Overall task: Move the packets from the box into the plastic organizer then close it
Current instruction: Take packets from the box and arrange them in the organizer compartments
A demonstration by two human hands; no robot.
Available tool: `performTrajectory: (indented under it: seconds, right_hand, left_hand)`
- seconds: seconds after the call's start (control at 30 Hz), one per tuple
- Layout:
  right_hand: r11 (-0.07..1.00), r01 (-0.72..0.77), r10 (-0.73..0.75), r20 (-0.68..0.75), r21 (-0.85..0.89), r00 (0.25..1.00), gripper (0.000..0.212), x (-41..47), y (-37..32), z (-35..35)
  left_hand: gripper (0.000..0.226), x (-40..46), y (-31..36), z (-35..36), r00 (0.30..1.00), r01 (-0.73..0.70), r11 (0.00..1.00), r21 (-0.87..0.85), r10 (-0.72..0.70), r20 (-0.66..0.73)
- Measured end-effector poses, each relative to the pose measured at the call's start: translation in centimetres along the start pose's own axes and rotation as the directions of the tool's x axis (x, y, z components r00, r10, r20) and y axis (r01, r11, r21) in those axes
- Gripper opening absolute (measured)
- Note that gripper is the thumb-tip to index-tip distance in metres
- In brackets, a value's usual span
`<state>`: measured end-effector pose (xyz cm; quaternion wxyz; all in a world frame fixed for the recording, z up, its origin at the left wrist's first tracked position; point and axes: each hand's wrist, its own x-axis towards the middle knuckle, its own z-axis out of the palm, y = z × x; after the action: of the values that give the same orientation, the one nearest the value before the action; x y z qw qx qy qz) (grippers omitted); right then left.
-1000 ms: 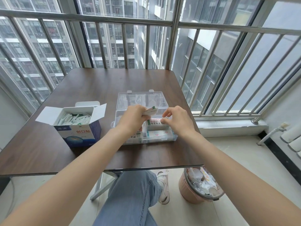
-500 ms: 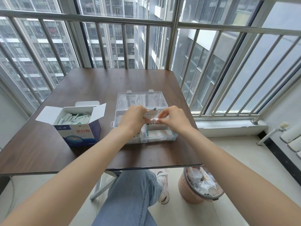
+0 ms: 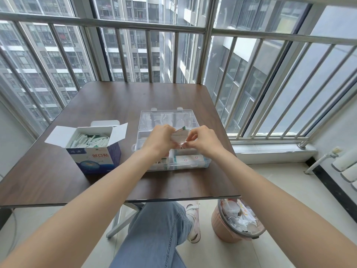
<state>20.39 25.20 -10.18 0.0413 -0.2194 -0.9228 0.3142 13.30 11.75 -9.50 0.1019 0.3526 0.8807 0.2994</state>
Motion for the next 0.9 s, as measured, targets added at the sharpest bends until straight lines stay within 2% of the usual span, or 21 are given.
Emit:
performTrajectory:
  seconds: [0.13, 0.2, 0.33, 0.4, 0.47, 0.53, 0.6, 0.63, 0.77, 0.9]
  right_hand:
    - [1.000, 0.007, -0.007, 0.004, 0.009, 1.000, 0.016, 0.0, 0.0, 0.0]
    - [1.000, 0.005, -0.005, 0.002, 0.016, 1.000, 0.015, 0.1, 0.2, 0.1]
    - [1.000, 0.022, -0.022, 0.000, 0.017, 1.000, 0.017, -0.1, 0.1, -0.2]
    - [0.998, 0.036, -0.035, -0.019, 0.045, 0.999, 0.020, -0.5, -0.1, -0.7]
    - [0.987, 0.074, -0.064, -0.071, 0.141, 0.995, 0.020, -1.1, -0.6, -1.7]
    - [0.934, 0.113, -0.083, -0.103, 0.340, 0.991, 0.016, -2.0, -1.4, -2.7]
    - [0.841, 0.100, -0.094, -0.039, 0.531, 0.995, 0.014, -3.1, -2.4, -3.4]
    - [0.817, 0.095, -0.107, -0.013, 0.569, 0.994, 0.012, -3.5, -2.8, -3.4]
    - [0.785, 0.102, -0.109, -0.026, 0.611, 0.994, 0.005, -4.4, -3.9, -2.8]
    - [0.764, 0.049, -0.045, -0.023, 0.643, 0.999, 0.005, -5.0, -4.1, -2.2]
  left_hand:
    - [0.007, 0.4, -0.4, -0.3, 0.998, 0.008, 1.000, -0.015, -0.007, 0.065]
    - [0.008, 0.6, -0.3, -0.5, 0.998, 0.011, 0.999, -0.045, -0.009, 0.055]
    - [0.008, -0.4, -0.2, -1.0, 0.998, 0.005, 0.962, -0.272, -0.020, -0.053]
    - [0.011, -1.2, -0.2, -1.3, 0.998, 0.003, 0.909, -0.416, -0.028, -0.054]
    - [0.013, -1.9, -0.2, -1.6, 0.999, 0.025, 0.832, -0.554, -0.041, -0.016]
    - [0.015, -2.6, -0.2, -2.0, 0.999, 0.052, 0.770, -0.636, -0.048, 0.022]
    - [0.013, -3.1, -0.2, -2.4, 0.998, 0.065, 0.743, -0.667, -0.033, 0.061]
    - [0.011, -3.4, -0.1, -2.6, 0.997, 0.067, 0.741, -0.669, -0.018, 0.079]
    - [0.009, -4.6, 0.0, -3.1, 0.995, 0.058, 0.751, -0.657, 0.014, 0.104]
    - [0.025, -6.0, -0.3, -3.8, 0.999, 0.030, 0.760, -0.650, -0.001, 0.045]
